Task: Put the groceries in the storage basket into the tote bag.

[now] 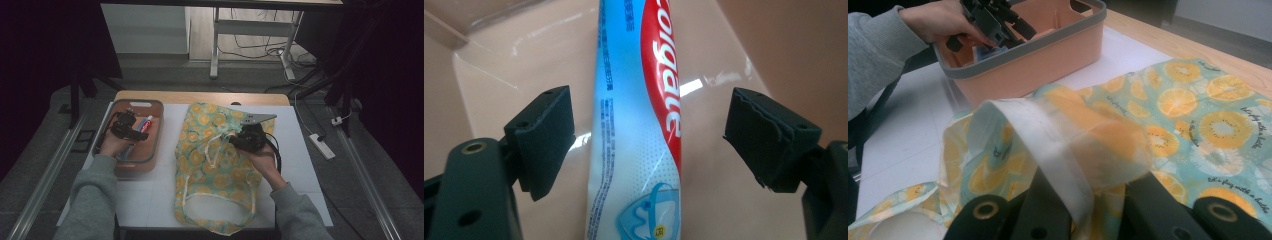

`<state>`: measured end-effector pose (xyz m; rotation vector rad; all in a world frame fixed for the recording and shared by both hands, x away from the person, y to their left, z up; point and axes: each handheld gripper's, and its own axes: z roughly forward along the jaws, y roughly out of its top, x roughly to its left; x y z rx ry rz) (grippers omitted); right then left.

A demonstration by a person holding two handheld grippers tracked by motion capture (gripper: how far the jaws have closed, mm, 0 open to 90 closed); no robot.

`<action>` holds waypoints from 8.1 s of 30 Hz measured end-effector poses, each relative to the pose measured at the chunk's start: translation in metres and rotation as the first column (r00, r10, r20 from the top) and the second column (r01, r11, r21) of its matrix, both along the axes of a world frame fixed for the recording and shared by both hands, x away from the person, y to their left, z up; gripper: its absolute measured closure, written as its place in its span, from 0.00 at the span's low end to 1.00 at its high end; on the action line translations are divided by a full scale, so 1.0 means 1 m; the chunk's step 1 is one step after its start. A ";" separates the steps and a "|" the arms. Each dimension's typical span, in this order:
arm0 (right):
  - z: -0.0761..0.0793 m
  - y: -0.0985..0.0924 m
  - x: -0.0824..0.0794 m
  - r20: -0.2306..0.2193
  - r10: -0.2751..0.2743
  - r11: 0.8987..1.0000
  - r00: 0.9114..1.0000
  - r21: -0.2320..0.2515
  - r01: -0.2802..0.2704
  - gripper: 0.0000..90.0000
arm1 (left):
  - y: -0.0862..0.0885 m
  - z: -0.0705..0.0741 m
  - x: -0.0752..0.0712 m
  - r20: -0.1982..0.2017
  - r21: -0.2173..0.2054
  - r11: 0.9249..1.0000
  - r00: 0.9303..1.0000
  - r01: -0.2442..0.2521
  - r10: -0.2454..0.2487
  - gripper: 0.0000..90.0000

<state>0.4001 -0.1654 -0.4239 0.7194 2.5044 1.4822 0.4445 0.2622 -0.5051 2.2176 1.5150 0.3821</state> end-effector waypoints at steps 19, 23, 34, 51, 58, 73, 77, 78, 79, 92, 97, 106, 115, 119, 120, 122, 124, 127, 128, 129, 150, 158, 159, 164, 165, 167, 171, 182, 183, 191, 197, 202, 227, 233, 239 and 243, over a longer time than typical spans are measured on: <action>0.002 0.002 0.002 -0.003 0.019 1.000 1.000 0.015 -0.019 0.99 | 0.000 -0.009 0.020 -0.145 0.006 0.998 0.987 -0.070 0.070 0.47; 0.002 0.002 0.002 -0.004 0.018 1.000 1.000 0.016 -0.017 0.99 | 0.004 -0.008 0.020 -0.145 0.003 0.997 0.986 -0.077 0.076 0.54; 0.002 -0.001 0.003 -0.004 0.009 1.000 1.000 0.017 -0.009 0.99 | 0.017 0.000 0.019 -0.167 -0.074 0.994 0.984 -0.078 0.065 0.83; -0.001 -0.001 0.004 -0.010 0.005 1.000 1.000 0.015 -0.005 0.99 | 0.025 0.031 0.009 -0.073 -0.178 0.984 0.997 -0.022 0.009 0.84; -0.003 -0.002 0.006 -0.017 -0.002 1.000 1.000 0.014 0.002 0.99 | 0.035 0.058 -0.005 0.020 -0.250 0.968 1.000 0.017 -0.012 0.84; -0.002 -0.003 0.006 -0.006 -0.010 1.000 1.000 0.023 0.011 0.99 | 0.027 0.107 -0.043 0.222 -0.349 0.925 0.972 0.149 -0.072 0.84; -0.001 -0.003 0.007 -0.003 -0.013 1.000 1.000 0.024 0.013 0.99 | 0.019 0.117 -0.053 0.251 -0.355 0.912 0.961 0.205 -0.118 0.84; -0.001 -0.004 0.007 -0.003 -0.013 1.000 1.000 0.024 0.013 0.99 | 0.016 0.119 -0.055 0.256 -0.360 0.907 0.958 0.220 -0.130 0.84; -0.001 -0.004 0.007 -0.002 -0.014 1.000 1.000 0.023 0.014 0.99 | 0.014 0.120 -0.058 0.263 -0.363 0.902 0.954 0.235 -0.143 0.84; 0.000 0.013 0.013 0.008 -0.014 0.999 1.000 0.035 0.013 0.99 | -0.036 0.120 -0.104 0.313 -0.357 0.821 0.885 0.447 -0.345 0.84; -0.002 0.027 0.018 0.005 -0.005 0.999 1.000 0.043 0.005 0.99 | -0.043 0.117 -0.114 0.320 -0.358 0.799 0.868 0.482 -0.380 0.84; 0.001 0.034 0.027 0.011 -0.027 0.998 1.000 0.052 0.026 0.99 | -0.052 0.111 -0.127 0.307 -0.371 0.763 0.845 0.530 -0.437 0.84; 0.022 0.036 0.036 0.042 -0.066 0.993 0.997 0.102 0.062 0.99 | -0.060 0.111 -0.131 0.309 -0.365 0.749 0.831 0.553 -0.463 0.84; 0.024 0.040 0.041 0.044 -0.073 0.992 0.996 0.108 0.068 0.99 | -0.067 0.112 -0.134 0.308 -0.364 0.734 0.818 0.573 -0.485 0.84; 0.024 0.041 0.042 0.046 -0.073 0.992 0.996 0.107 0.068 0.99 | -0.069 0.112 -0.134 0.307 -0.362 0.731 0.815 0.578 -0.492 0.84; 0.025 0.042 0.043 0.048 -0.075 0.992 0.996 0.110 0.069 0.99 | -0.073 0.112 -0.136 0.309 -0.358 0.725 0.807 0.589 -0.503 0.84; 0.025 0.043 0.044 0.049 -0.077 0.991 0.996 0.110 0.072 0.99 | -0.078 0.112 -0.138 0.306 -0.359 0.715 0.799 0.600 -0.518 0.84; 0.025 0.041 0.045 0.046 -0.082 0.991 0.996 0.106 0.076 0.99 | -0.087 0.111 -0.141 0.300 -0.355 0.702 0.786 0.617 -0.540 0.84; 0.024 0.041 0.046 0.044 -0.083 0.991 0.996 0.105 0.078 0.99 | -0.090 0.111 -0.141 0.297 -0.350 0.700 0.782 0.623 -0.548 0.84; 0.024 0.040 0.046 0.042 -0.084 0.991 0.996 0.104 0.079 0.99 | -0.094 0.110 -0.142 0.293 -0.346 0.698 0.778 0.628 -0.555 0.84; 0.025 0.026 0.041 0.042 -0.094 0.991 0.995 0.103 0.089 0.99 | -0.163 0.069 -0.130 0.118 -0.258 0.706 0.747 0.660 -0.655 0.84; 0.028 0.027 0.037 0.053 -0.085 0.991 0.995 0.111 0.079 0.99 | -0.186 0.058 -0.120 0.049 -0.210 0.719 0.742 0.663 -0.669 0.84; 0.028 0.027 0.037 0.054 -0.082 0.991 0.995 0.111 0.075 0.99 | -0.189 0.057 -0.118 0.041 -0.201 0.722 0.742 0.662 -0.669 0.84; 0.029 0.026 0.032 0.063 -0.072 0.991 0.995 0.118 0.064 0.99 | -0.201 0.051 -0.111 0.017 -0.191 0.730 0.746 0.656 -0.666 0.84; 0.028 0.026 0.031 0.062 -0.070 0.991 0.996 0.118 0.062 0.99 | -0.204 0.049 -0.109 0.015 -0.193 0.731 0.747 0.655 -0.665 0.84; 0.027 0.025 0.029 0.062 -0.070 0.990 0.996 0.124 0.062 0.99 | -0.207 0.047 -0.105 0.012 -0.193 0.733 0.749 0.652 -0.663 0.84; 0.025 0.022 0.027 0.059 -0.071 0.988 0.996 0.140 0.062 0.99 | -0.214 0.042 -0.098 0.000 -0.202 0.740 0.755 0.642 -0.656 0.84; 0.027 0.010 0.018 0.062 -0.077 0.975 0.995 0.214 0.062 0.99 | -0.229 0.026 -0.084 -0.041 -0.199 0.768 0.778 0.609 -0.627 0.84; 0.027 0.010 0.017 0.063 -0.075 0.975 0.995 0.214 0.060 0.99 | -0.230 0.024 -0.082 -0.042 -0.201 0.772 0.783 0.602 -0.621 0.84; 0.024 0.012 0.015 0.059 -0.064 0.977 0.996 0.210 0.050 0.99 | -0.240 0.007 -0.071 -0.082 -0.200 0.805 0.809 0.559 -0.582 0.84; 0.022 0.010 0.017 0.050 -0.068 0.976 0.996 0.213 0.056 0.99 | -0.243 0.002 -0.070 -0.067 -0.196 0.805 0.811 0.560 -0.581 0.83; 0.020 0.009 0.019 0.043 -0.071 0.976 0.997 0.211 0.060 0.99 | -0.242 0.001 -0.071 -0.015 -0.219 0.799 0.817 0.560 -0.577 0.78; 0.016 -0.001 0.020 0.034 -0.091 0.978 0.995 0.194 0.083 0.99 | -0.179 0.014 -0.113 0.064 -0.159 0.807 0.822 0.569 -0.567 0.47; 0.017 -0.004 0.019 0.034 -0.097 0.977 0.995 0.195 0.088 0.99 | -0.169 0.030 -0.110 0.083 -0.199 0.802 0.825 0.563 -0.559 0.47; 0.016 -0.003 0.019 0.033 -0.094 0.977 0.995 0.192 0.087 0.99 | -0.183 0.010 -0.101 0.003 -0.135 0.818 0.826 0.558 -0.563 0.47; 0.016 -0.003 0.018 0.033 -0.091 0.978 0.995 0.193 0.083 0.99 | -0.197 -0.003 -0.095 -0.044 -0.144 0.810 0.814 0.569 -0.579 0.53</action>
